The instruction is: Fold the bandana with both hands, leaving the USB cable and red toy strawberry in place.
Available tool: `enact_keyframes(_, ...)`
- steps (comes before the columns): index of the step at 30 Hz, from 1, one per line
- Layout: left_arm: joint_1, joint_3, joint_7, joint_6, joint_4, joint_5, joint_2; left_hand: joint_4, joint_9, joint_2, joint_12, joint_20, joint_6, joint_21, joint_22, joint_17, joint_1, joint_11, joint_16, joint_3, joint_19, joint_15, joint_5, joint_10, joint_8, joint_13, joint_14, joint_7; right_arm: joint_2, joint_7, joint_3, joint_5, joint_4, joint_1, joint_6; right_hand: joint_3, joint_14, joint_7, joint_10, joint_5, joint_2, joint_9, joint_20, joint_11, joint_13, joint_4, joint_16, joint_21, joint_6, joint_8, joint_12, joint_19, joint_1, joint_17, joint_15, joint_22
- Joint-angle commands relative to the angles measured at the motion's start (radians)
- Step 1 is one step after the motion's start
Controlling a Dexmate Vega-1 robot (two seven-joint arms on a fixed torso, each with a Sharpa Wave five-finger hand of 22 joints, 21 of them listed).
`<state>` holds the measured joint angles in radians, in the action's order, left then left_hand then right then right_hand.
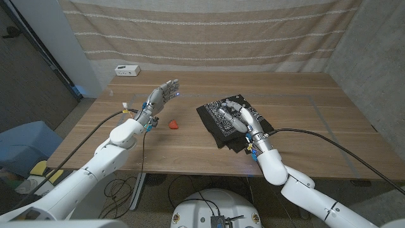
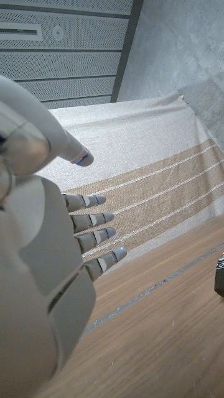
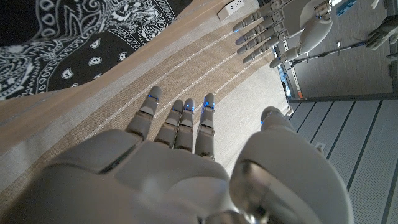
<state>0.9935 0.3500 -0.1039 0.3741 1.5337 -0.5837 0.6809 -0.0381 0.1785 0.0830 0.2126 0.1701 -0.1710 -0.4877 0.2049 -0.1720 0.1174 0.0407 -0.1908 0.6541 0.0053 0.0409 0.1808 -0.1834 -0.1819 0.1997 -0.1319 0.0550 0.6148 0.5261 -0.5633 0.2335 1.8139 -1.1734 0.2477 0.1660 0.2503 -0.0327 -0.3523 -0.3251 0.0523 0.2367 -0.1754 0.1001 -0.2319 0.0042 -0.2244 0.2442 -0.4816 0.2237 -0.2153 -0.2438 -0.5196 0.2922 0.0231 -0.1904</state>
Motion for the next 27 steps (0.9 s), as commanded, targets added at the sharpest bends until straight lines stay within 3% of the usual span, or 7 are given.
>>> enact_keyframes(1, 0.005, -0.007, -0.044, 0.052, -0.035, -0.031, -0.022, 0.009, 0.002, -0.004, 0.0, 0.009, -0.012, 0.006, -0.001, -0.003, 0.008, -0.001, 0.005, 0.001, -0.006, 0.004, -0.002, 0.003, -0.007, 0.003, 0.002, -0.001, -0.039, -0.02, 0.065, -0.095, -0.01, 0.0, 0.053, 0.008, 0.012, -0.002, -0.014, 0.004, 0.0, -0.001, 0.0, -0.001, 0.001, -0.01, -0.009, 0.007, -0.011, 0.008, -0.008, -0.013, -0.019, 0.001, -0.003, -0.001)
enact_keyframes(10, 0.001, -0.013, -0.09, 0.069, -0.067, -0.062, -0.024, 0.024, 0.002, -0.007, 0.001, 0.007, -0.018, 0.008, -0.001, -0.004, 0.012, -0.003, 0.005, -0.001, -0.007, 0.003, -0.003, 0.003, -0.008, 0.003, 0.004, 0.004, -0.063, -0.038, 0.111, -0.177, -0.014, -0.002, 0.083, 0.015, 0.02, -0.002, -0.022, 0.011, 0.002, -0.006, -0.004, -0.004, 0.002, -0.019, -0.011, 0.008, -0.025, 0.01, -0.01, -0.018, -0.028, -0.002, -0.007, -0.001)
enact_keyframes(16, 0.016, -0.02, -0.111, 0.077, -0.071, -0.079, -0.016, 0.026, 0.002, -0.007, 0.001, 0.008, -0.016, 0.008, -0.001, -0.004, 0.013, -0.001, 0.005, -0.001, -0.008, 0.002, -0.003, 0.004, -0.007, 0.003, 0.006, 0.003, -0.068, -0.028, 0.134, -0.166, -0.008, 0.001, 0.071, 0.021, 0.035, -0.004, -0.039, 0.02, 0.005, -0.012, -0.01, -0.001, 0.004, -0.027, -0.015, 0.012, -0.051, 0.015, -0.015, -0.034, -0.034, -0.004, -0.009, -0.001)
enact_keyframes(27, 0.058, -0.061, -0.088, 0.063, -0.082, -0.123, -0.004, 0.028, 0.002, -0.006, -0.004, 0.007, 0.001, 0.009, -0.001, -0.005, 0.01, -0.001, 0.007, -0.003, -0.009, 0.005, -0.003, 0.019, 0.0, 0.003, 0.014, 0.003, -0.13, -0.031, 0.145, -0.231, -0.056, 0.055, 0.08, 0.031, 0.051, -0.007, -0.052, 0.03, 0.01, -0.02, -0.001, -0.002, 0.006, -0.037, -0.019, 0.017, -0.065, 0.014, -0.017, -0.054, -0.042, -0.006, -0.017, -0.001)
